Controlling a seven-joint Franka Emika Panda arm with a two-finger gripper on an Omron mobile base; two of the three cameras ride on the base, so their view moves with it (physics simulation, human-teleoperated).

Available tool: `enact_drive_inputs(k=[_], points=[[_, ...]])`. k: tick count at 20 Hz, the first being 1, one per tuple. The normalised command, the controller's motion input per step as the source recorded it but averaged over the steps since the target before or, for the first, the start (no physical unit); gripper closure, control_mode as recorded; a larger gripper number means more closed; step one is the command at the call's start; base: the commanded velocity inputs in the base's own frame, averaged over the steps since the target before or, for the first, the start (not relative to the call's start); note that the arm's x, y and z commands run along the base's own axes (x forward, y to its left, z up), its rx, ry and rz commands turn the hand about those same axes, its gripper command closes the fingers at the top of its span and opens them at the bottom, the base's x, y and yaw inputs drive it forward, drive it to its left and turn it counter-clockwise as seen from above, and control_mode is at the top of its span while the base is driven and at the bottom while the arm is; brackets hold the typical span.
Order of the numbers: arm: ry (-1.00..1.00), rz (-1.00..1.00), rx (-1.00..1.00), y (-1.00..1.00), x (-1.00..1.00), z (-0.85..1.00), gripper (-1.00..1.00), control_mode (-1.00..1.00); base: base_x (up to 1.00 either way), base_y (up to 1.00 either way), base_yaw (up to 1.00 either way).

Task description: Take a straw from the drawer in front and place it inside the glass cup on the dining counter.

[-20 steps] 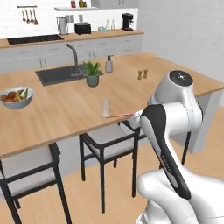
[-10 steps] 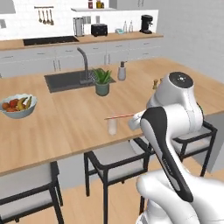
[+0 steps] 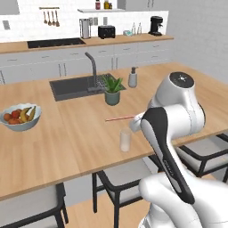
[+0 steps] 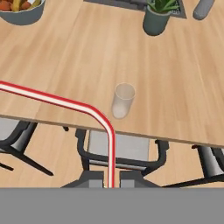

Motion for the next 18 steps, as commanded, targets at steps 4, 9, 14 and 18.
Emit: enact_drive_inputs(k=[4,9,14,18], points=[[0.00,0.03,0.00,-0.06,0.10,0.04,1.00,-1.00,0.43,-0.03,0.07],[-0.07,0.15,-0.08,-0.68,0.18,0.22,1.00,-1.00,0.00,0.00,0.00],[-0.10,0.16,-0.27,-0.63,0.04,0.25,1.00,-1.00,0.00,0.00,0.00],[-0.06,0.14,-0.46,-0.12,0.17,0.09,1.00,-1.00,0.00,0.00,0.00]])
